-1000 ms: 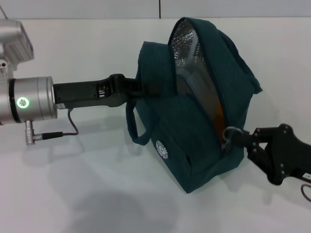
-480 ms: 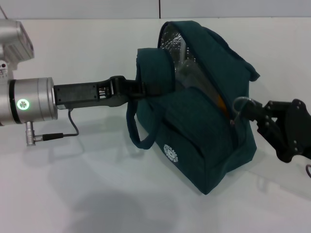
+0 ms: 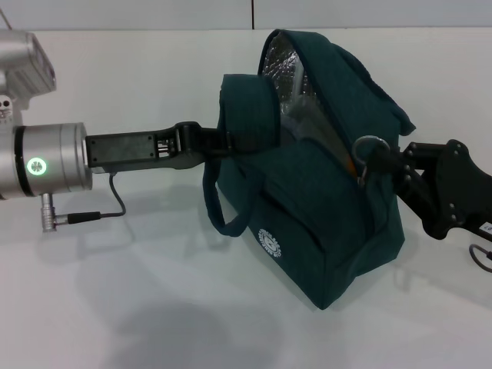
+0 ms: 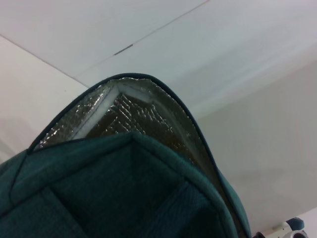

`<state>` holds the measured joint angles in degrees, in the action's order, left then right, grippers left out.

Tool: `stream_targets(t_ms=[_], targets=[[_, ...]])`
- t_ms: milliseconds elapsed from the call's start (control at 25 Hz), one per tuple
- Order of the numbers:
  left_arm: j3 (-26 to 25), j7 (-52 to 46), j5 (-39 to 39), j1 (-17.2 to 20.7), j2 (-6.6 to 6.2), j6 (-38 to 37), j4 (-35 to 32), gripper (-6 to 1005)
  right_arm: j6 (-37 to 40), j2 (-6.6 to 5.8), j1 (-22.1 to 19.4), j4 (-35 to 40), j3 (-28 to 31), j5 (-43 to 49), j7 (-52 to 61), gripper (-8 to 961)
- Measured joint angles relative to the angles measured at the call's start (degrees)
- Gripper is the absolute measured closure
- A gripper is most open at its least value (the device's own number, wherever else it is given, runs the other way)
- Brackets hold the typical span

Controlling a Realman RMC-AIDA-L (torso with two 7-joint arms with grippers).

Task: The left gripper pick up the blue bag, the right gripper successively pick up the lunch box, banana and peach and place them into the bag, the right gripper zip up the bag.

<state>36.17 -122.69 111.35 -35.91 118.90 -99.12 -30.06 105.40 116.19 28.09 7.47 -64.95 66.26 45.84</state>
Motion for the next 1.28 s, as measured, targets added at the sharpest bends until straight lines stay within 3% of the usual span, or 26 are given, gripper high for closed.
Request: stream_targets(t_ms=[360, 680, 880, 1120, 1280], targets=[[-0.07, 4.15, -7.92, 2.90, 0.24, -0.06, -0.09, 909, -0.03, 0.00, -0.15, 0.00, -0.35, 0.00, 0.07, 942], [-0.32, 10.66, -14.51, 5.36, 0.37, -6.21, -0.06, 730, 0.10, 0.00, 0.20, 0.00, -0.28, 0.01, 0.10, 942], [-0.11, 14.54, -16.41, 6.42, 0.17, -10.85, -0.37, 496, 0.54, -0.01, 0.75, 0.00, -0.14, -0.62, 0.17, 941], [0.71, 21.24, -15.92, 9.06, 0.30, -13.57, -0.29, 262, 2.93, -0.01, 1.78, -0.55, -0.34, -8.01, 3.25, 941], [1.97, 24.90, -15.91, 10.76, 0.20, -14.76, -0.20, 137, 1.76, 0.00, 4.13, -0.59, -1.04, -8.24, 5.46, 941]])
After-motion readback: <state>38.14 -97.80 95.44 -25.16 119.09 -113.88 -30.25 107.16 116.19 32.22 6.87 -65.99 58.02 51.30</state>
